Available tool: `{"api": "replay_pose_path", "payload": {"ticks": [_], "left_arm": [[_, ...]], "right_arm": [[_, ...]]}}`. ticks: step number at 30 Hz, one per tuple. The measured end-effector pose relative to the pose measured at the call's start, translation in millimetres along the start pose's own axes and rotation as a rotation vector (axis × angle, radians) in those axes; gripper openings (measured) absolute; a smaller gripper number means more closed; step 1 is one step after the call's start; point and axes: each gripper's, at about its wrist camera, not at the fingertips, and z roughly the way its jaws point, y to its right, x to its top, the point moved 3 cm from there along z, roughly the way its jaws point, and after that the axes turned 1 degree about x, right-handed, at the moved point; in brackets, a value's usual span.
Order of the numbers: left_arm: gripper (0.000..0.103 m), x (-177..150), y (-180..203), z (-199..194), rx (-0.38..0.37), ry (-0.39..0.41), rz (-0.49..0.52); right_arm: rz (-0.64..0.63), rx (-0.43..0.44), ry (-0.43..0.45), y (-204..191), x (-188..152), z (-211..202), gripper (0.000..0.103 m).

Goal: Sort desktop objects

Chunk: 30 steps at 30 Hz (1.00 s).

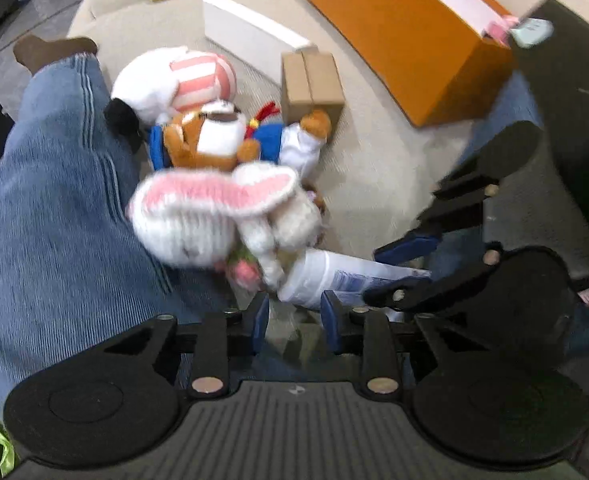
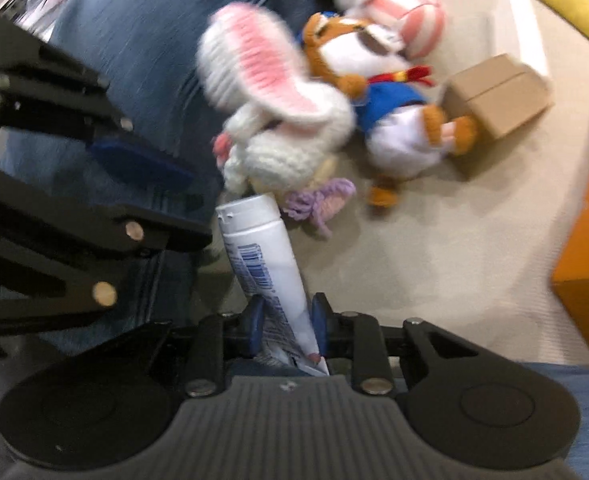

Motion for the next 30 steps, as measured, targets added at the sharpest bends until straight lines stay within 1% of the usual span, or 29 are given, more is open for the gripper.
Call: {"api": "replay_pose_path", "payload": {"ticks": [2,4,7,8,9,10,11,12,13,15,16,18,20,21,22,24,25,28,30], "left_arm": [[0.033,9,-1,4,-0.001,0.019,-0.015],[0.032,17,-2,8,-0.024,0.030,-0.032],[0.031,25,4,9,-0.056,0.050,-0.026],[0.030,27,6,9,-0.058,0.055,-0.021],[0.029,29,7,10,-0.059,0.059,-0.021],[0.029,31,8,11,-0.063,0.059,-0.027],[0.029,33,10,12,-0.062,0.065,-0.029],[0.029,33,13,12,-0.053,0.072,-0.019],[0.029,35,16,13,-0.043,0.079,-0.006],[0.029,34,21,13,-0.029,0.081,0.017],[0.029,32,22,12,-0.027,0.081,0.027],[0.029,31,22,14,-0.032,0.073,0.035],[0.029,27,22,11,-0.042,0.068,0.040],[0.029,26,22,10,-0.048,0.069,0.041],[0.029,24,24,8,-0.056,0.068,0.044],[0.029,21,27,7,-0.069,0.067,0.053],[0.029,20,28,7,-0.069,0.066,0.058],[0.029,16,30,4,-0.076,0.073,0.063],[0.029,15,28,3,-0.079,0.075,0.062]], "right_arm": [[0.010,-0.024,0.015,7,2,-7,0.026],[0.023,-0.042,0.036,15,4,-16,0.026],[0.048,-0.067,0.068,26,6,-32,0.026],[0.056,-0.093,0.078,31,6,-37,0.016],[0.066,-0.146,0.083,37,6,-40,0.001],[0.080,-0.206,0.087,47,5,-44,0.000],[0.103,-0.224,0.089,59,2,-47,0.000],[0.149,-0.195,0.083,73,-1,-49,0.000],[0.182,-0.161,0.079,77,-2,-49,0.000],[0.199,-0.134,0.084,79,-1,-52,0.000],[0.201,-0.123,0.089,78,0,-53,0.004],[0.210,-0.072,0.087,72,-3,-56,0.009],[0.203,-0.033,0.065,66,-4,-59,0.011],[0.199,-0.023,0.055,65,-5,-57,0.017],[0.200,-0.014,0.040,65,-4,-50,0.029],[0.174,-0.023,0.009,63,-6,-43,0.038],[0.156,-0.040,-0.004,61,-6,-40,0.041],[0.117,-0.104,-0.068,58,-4,-28,0.044],[0.094,-0.117,-0.125,57,-1,-16,0.045]]}}
